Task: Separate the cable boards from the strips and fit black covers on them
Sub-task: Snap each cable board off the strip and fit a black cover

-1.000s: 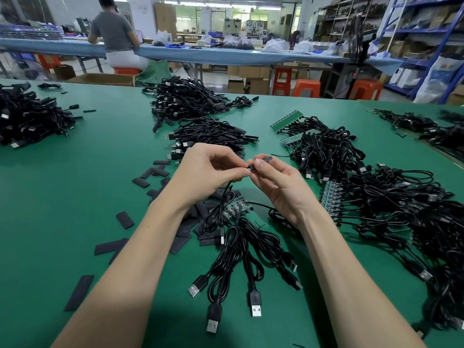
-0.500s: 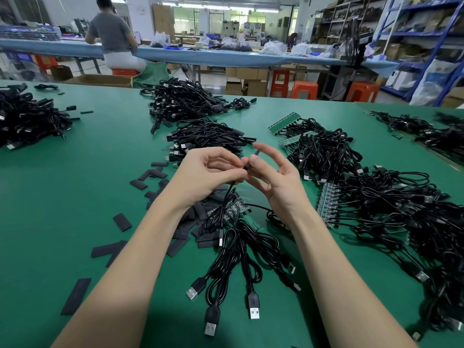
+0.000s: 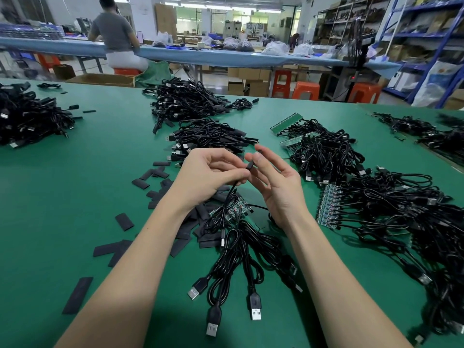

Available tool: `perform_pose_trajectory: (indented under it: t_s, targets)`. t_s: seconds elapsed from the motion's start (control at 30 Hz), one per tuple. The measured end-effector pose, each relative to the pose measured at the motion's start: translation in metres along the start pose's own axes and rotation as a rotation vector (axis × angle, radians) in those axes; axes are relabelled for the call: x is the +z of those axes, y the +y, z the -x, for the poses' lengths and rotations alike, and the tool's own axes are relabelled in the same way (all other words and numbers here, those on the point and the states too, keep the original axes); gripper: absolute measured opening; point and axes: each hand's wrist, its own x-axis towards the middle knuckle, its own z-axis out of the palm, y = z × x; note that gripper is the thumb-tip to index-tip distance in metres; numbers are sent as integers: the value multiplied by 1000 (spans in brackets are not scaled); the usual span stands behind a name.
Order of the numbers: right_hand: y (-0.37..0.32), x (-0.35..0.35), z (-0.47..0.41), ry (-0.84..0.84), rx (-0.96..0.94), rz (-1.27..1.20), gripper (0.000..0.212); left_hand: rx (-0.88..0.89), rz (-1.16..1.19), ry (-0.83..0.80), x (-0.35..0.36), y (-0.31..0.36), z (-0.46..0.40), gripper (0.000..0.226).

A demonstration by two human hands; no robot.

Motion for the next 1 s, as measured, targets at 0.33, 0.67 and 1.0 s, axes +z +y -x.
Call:
perform_pose_trajectory:
  t_s: [0.33,0.67,1.0]
  targets:
    - [4,-1,-1,20,12,-41,19,5,-62,12,-2,0,-1,11]
    - [8,0,-3,55,45,-121,21,44,-58,42,-13,5,-4,8]
    - [-3,4,-8,126,51,-129,17,71,-223,31,-6,5,-5,19]
